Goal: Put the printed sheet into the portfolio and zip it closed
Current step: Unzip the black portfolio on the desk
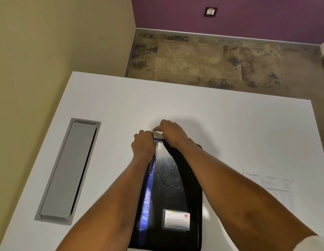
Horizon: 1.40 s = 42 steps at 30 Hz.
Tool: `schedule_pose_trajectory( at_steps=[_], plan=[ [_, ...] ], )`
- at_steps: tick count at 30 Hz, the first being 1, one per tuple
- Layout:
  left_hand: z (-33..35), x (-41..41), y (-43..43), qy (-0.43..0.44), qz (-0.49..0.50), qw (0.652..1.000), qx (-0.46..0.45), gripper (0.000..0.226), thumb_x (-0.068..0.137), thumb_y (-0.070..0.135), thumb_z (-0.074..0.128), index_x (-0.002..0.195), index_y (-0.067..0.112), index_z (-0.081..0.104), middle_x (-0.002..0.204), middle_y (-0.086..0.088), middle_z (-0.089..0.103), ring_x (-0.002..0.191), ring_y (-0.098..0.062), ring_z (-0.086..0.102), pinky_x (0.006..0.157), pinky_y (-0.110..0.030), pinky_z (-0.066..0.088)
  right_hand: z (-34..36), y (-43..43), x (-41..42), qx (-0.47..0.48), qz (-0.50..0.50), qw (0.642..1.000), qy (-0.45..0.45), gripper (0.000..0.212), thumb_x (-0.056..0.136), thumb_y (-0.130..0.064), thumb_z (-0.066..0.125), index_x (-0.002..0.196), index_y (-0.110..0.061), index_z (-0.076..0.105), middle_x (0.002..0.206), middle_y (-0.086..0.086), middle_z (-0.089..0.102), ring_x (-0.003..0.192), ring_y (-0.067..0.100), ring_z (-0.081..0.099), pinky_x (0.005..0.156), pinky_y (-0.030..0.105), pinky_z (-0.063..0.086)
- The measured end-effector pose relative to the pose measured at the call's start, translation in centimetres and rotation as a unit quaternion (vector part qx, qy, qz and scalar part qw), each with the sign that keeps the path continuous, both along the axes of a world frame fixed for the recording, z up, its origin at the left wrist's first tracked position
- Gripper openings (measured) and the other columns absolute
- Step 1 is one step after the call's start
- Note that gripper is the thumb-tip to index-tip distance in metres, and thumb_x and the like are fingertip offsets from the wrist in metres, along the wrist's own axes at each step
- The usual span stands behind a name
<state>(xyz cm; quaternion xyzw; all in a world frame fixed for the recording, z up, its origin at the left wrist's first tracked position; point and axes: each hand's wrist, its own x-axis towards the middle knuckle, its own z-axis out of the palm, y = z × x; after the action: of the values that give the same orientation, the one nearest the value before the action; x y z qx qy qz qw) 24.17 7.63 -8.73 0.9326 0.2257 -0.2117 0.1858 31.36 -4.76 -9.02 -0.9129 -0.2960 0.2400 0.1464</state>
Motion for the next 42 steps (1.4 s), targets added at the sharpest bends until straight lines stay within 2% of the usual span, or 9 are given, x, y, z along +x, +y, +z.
schedule_pose_trajectory(
  at_steps=[4, 7, 10, 13, 23, 27, 33, 38, 42],
  plan=[
    [-0.4, 0.3, 0.3, -0.001, 0.007, 1.000, 0.000, 0.032, 0.099, 0.017, 0.059, 0.128, 0.021, 0.070, 0.127, -0.008, 0.064, 0.121, -0.032, 0.059, 0.096, -0.046, 0.055, -1.3, 0.8, 0.5, -0.010, 0.025, 1.000, 0.005, 0.025, 0.094, -0.014, 0.056, 0.117, -0.013, 0.066, 0.110, -0.008, 0.062, 0.105, 0.029, 0.060, 0.086, 0.040, 0.049],
    [-0.7, 0.6, 0.3, -0.014, -0.001, 0.999, 0.038, 0.030, 0.099, 0.014, 0.055, 0.122, 0.020, 0.072, 0.126, -0.010, 0.058, 0.124, -0.031, 0.051, 0.094, -0.041, 0.051, -1.7, 0.7, 0.7, 0.018, 0.032, 0.999, -0.009, 0.017, 0.092, -0.016, 0.066, 0.105, -0.022, 0.075, 0.111, -0.002, 0.063, 0.097, 0.025, 0.060, 0.085, 0.040, 0.050],
    [-1.0, 0.8, 0.1, -0.024, 0.014, 0.999, 0.027, 0.025, 0.098, 0.011, 0.058, 0.117, 0.014, 0.073, 0.128, -0.013, 0.052, 0.117, -0.033, 0.057, 0.092, -0.042, 0.055, -1.6, 0.4, 0.7, 0.021, 0.057, 0.998, -0.028, 0.008, 0.091, -0.022, 0.071, 0.095, -0.024, 0.077, 0.110, -0.001, 0.062, 0.095, 0.027, 0.061, 0.083, 0.039, 0.050],
    [-1.4, 1.1, 0.0, -0.030, 0.050, 0.997, -0.048, 0.017, 0.097, 0.014, 0.066, 0.112, 0.007, 0.072, 0.125, -0.016, 0.056, 0.100, -0.037, 0.067, 0.087, -0.043, 0.057, -1.6, -0.1, 0.8, 0.015, 0.070, 0.997, -0.041, 0.009, 0.092, -0.023, 0.070, 0.097, -0.023, 0.077, 0.110, 0.000, 0.063, 0.095, 0.028, 0.062, 0.081, 0.038, 0.050],
    [-2.5, 1.0, 0.6, -0.068, 0.067, 0.991, -0.098, 0.010, 0.096, 0.009, 0.068, 0.102, 0.001, 0.070, 0.113, -0.020, 0.066, 0.098, -0.039, 0.068, 0.086, -0.042, 0.053, -1.3, -3.9, 1.1, -0.020, 0.094, 0.993, -0.062, 0.010, 0.091, -0.020, 0.067, 0.095, -0.021, 0.076, 0.108, -0.002, 0.063, 0.097, 0.025, 0.058, 0.083, 0.039, 0.049],
    [-2.8, 1.0, 0.9, -0.072, 0.067, 0.989, -0.106, 0.010, 0.097, 0.009, 0.067, 0.102, 0.000, 0.070, 0.113, -0.020, 0.067, 0.100, -0.038, 0.068, 0.090, -0.044, 0.055, -1.2, -7.0, 1.1, -0.005, 0.035, 0.999, -0.041, 0.006, 0.087, -0.021, 0.069, 0.090, -0.016, 0.069, 0.099, -0.003, 0.065, 0.094, 0.025, 0.059, 0.073, 0.035, 0.044],
    [-2.6, 1.0, 0.9, -0.082, 0.064, 0.988, -0.115, 0.010, 0.097, 0.003, 0.067, 0.093, -0.005, 0.070, 0.103, -0.022, 0.071, 0.098, -0.037, 0.071, 0.084, -0.041, 0.055, -1.4, -13.6, 0.3, -0.059, -0.008, 0.998, -0.036, 0.017, 0.097, -0.016, 0.056, 0.100, -0.017, 0.073, 0.112, 0.005, 0.062, 0.105, 0.026, 0.055, 0.088, 0.035, 0.045],
    [-2.4, 0.8, 0.8, -0.079, 0.057, 0.990, -0.105, 0.013, 0.097, 0.000, 0.062, 0.088, -0.006, 0.069, 0.098, -0.023, 0.072, 0.094, -0.037, 0.072, 0.079, -0.040, 0.054, -1.3, -17.6, -3.3, -0.003, -0.117, 0.992, -0.056, 0.009, 0.091, -0.026, 0.074, 0.096, -0.021, 0.080, 0.102, -0.001, 0.067, 0.093, 0.025, 0.064, 0.076, 0.036, 0.049],
    [-2.4, 0.8, 0.5, -0.078, 0.046, 0.992, -0.092, 0.012, 0.097, 0.001, 0.061, 0.090, -0.005, 0.068, 0.101, -0.023, 0.070, 0.095, -0.038, 0.068, 0.081, -0.044, 0.054, -2.4, -18.6, -7.0, 0.036, -0.208, 0.977, -0.042, 0.010, 0.093, -0.029, 0.072, 0.096, -0.025, 0.080, 0.100, -0.005, 0.066, 0.089, 0.019, 0.063, 0.075, 0.034, 0.050]
  ],
)
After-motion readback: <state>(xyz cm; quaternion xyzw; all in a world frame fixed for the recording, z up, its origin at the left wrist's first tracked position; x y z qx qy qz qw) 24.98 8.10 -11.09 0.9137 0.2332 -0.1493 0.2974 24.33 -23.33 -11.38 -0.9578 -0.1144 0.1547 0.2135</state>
